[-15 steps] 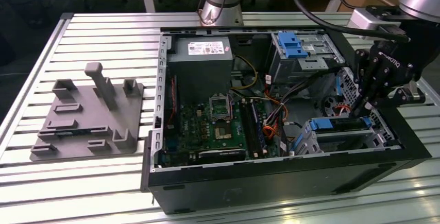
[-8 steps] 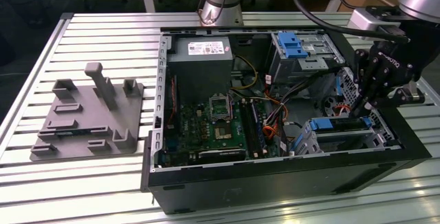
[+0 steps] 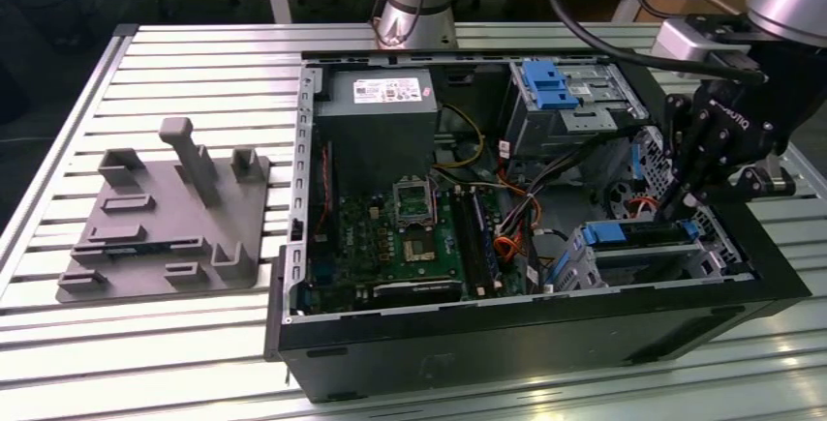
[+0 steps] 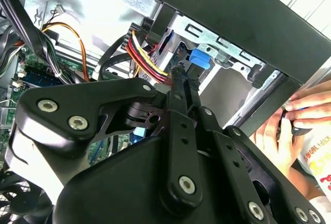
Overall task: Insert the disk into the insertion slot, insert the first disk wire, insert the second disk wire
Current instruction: 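Insert the first disk wire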
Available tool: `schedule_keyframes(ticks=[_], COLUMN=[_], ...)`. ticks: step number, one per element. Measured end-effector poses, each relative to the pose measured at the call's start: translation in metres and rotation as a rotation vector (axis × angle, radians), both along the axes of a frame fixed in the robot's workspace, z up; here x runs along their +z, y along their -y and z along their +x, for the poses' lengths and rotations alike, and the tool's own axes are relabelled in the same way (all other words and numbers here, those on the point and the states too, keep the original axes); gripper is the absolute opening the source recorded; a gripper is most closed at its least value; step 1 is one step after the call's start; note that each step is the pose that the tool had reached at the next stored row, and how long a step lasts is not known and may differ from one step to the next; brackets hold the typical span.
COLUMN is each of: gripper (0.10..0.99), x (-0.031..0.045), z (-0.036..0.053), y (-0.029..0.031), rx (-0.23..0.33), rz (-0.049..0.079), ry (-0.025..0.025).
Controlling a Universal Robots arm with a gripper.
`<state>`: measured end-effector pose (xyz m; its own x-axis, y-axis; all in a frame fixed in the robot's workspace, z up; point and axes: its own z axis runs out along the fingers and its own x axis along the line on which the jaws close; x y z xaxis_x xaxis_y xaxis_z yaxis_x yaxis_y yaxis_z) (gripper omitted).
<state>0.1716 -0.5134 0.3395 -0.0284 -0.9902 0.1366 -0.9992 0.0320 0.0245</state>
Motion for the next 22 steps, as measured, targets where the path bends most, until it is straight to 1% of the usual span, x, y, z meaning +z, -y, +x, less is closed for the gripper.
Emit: schedule_keyframes(ticks=[22], gripper=[0.165], x=[-0.0054], z=[0.0000], y=[0.0001], rx=[0.000], rz=[0.000], ry=[0.0000])
